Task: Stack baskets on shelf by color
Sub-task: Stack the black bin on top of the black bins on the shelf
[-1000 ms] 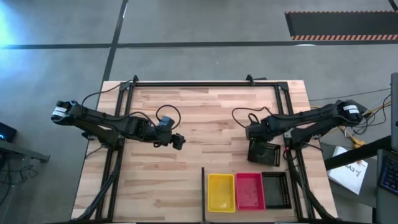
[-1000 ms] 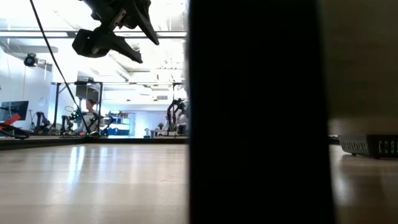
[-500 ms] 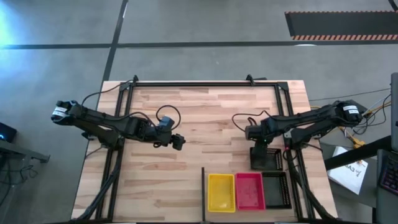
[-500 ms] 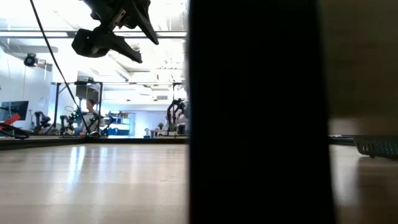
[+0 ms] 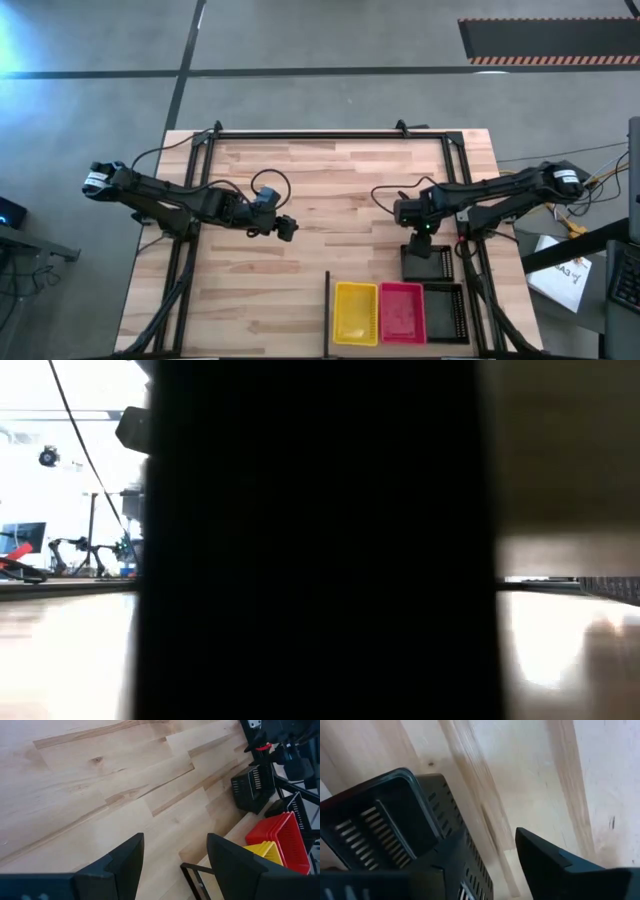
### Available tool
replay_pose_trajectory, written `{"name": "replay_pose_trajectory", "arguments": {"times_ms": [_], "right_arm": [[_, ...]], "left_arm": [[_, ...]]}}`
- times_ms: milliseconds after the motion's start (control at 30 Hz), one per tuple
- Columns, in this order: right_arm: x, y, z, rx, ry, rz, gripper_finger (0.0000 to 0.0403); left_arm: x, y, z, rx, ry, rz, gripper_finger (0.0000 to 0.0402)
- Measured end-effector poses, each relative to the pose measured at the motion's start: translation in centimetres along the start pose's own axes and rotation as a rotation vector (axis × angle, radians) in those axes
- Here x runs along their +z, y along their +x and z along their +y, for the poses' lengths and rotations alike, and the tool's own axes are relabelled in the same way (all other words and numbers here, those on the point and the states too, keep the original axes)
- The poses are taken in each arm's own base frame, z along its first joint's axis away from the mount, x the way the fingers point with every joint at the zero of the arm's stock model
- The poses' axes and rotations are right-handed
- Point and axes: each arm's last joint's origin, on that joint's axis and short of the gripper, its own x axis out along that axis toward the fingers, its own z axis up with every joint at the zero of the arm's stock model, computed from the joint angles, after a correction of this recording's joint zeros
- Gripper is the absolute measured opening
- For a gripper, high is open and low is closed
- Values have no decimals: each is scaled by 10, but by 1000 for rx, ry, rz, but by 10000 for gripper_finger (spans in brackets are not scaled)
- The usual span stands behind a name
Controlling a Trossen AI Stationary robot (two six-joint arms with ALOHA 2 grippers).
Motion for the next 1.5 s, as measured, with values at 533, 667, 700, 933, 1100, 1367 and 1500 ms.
{"name": "replay_pose_trajectory", "arguments": {"times_ms": [533, 667, 700, 933, 1100, 1367, 1500], "right_arm": [[-11, -16, -1, 11, -2, -74, 176], [-13, -18, 3, 38, -81, -90, 176], [-13, -17, 4, 36, -114, -92, 176], [-4, 1, 6, 30, -183, -107, 176], [6, 13, 7, 22, -196, -99, 160], [16, 28, 8, -2, -198, -83, 49], [17, 26, 6, -71, -112, -97, 14]], "left_arm": [[0, 0, 0, 1, 3, 0, 200], [0, 0, 0, 1, 5, 0, 200], [0, 0, 0, 1, 7, 0, 200], [0, 0, 0, 3, 9, 1, 200], [0, 0, 0, 4, 9, 1, 200], [0, 0, 0, 4, 9, 1, 200], [0, 0, 0, 4, 24, 1, 200]]}}
